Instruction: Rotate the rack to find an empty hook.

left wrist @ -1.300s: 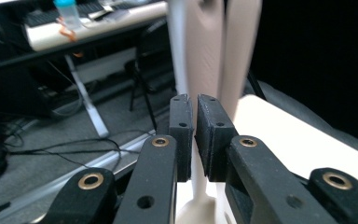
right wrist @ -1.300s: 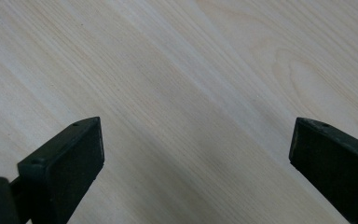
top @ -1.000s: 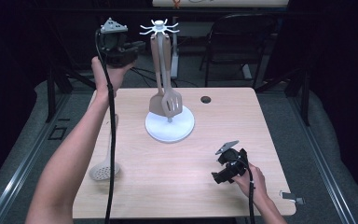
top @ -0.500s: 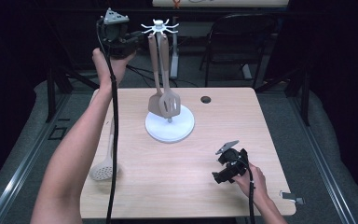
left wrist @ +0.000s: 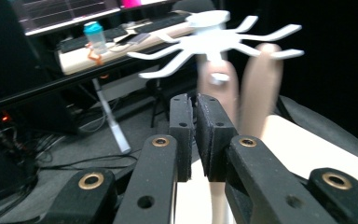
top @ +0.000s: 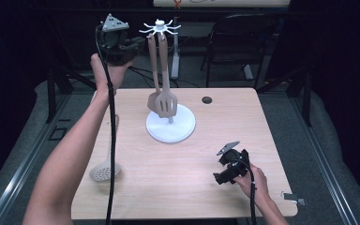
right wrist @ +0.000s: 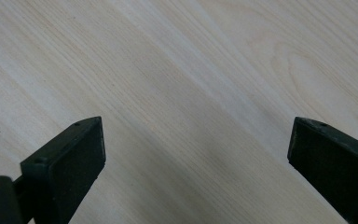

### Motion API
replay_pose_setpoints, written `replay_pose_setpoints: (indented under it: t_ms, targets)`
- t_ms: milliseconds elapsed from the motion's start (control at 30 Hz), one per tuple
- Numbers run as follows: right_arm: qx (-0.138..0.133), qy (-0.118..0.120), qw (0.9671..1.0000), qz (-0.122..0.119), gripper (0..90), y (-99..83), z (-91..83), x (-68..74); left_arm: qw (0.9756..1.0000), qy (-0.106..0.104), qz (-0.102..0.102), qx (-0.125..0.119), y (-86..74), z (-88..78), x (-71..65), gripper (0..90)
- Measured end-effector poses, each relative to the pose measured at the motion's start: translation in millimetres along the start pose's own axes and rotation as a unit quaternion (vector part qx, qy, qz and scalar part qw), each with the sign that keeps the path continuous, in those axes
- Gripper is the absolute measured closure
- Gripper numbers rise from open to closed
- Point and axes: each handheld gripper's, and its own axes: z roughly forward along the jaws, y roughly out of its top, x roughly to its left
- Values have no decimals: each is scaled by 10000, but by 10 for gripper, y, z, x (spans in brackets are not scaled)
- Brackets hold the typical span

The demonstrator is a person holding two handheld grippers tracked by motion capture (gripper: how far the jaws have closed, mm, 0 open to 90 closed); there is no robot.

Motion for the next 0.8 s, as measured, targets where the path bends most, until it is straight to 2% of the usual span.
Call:
replay_pose_setpoints:
  t_ms: [100, 300, 333, 400, 433, 467, 500, 700, 767, 800]
  targets:
    - [88, -22, 9999, -81, 40, 16, -12, 3, 9998, -173, 52, -63, 6, -43, -91, 848]
    - [104, 1, 9999, -77, 42, 18, -4, 6, 9996, -190, 178, -131, 97, -23, -190, 847]
    - [21, 16, 10000, -4, 42, 9, 10, 13, 9996, -158, 183, -113, 116, -8, -190, 847]
    - [119, 5, 9999, -84, 42, 13, 2, -2, 9998, -69, 153, -101, 132, 17, -180, 848]
    - [39, 16, 10000, 3, 42, 3, 16, 7, 9999, -33, 135, -95, 136, 26, -171, 848]
    - [44, 14, 10000, 0, 43, 1, 17, 5, 9999, 0, 108, -81, 142, 38, -150, 852]
    - [174, 15, 9998, -99, 43, 11, 0, -11, 9999, 55, 75, -69, 146, 46, -139, 853]
    - [175, 11, 9998, -107, 44, 12, 2, -10, 9996, 285, -35, -52, 159, 90, -56, 854]
    - [-10, 71, 10000, 42, 44, 2, 25, 12, 9993, 370, -67, -17, 162, 114, -25, 855]
    - [90, 56, 9999, -41, 44, 10, 11, 3, 9992, 391, -84, -11, 163, 122, -14, 855]
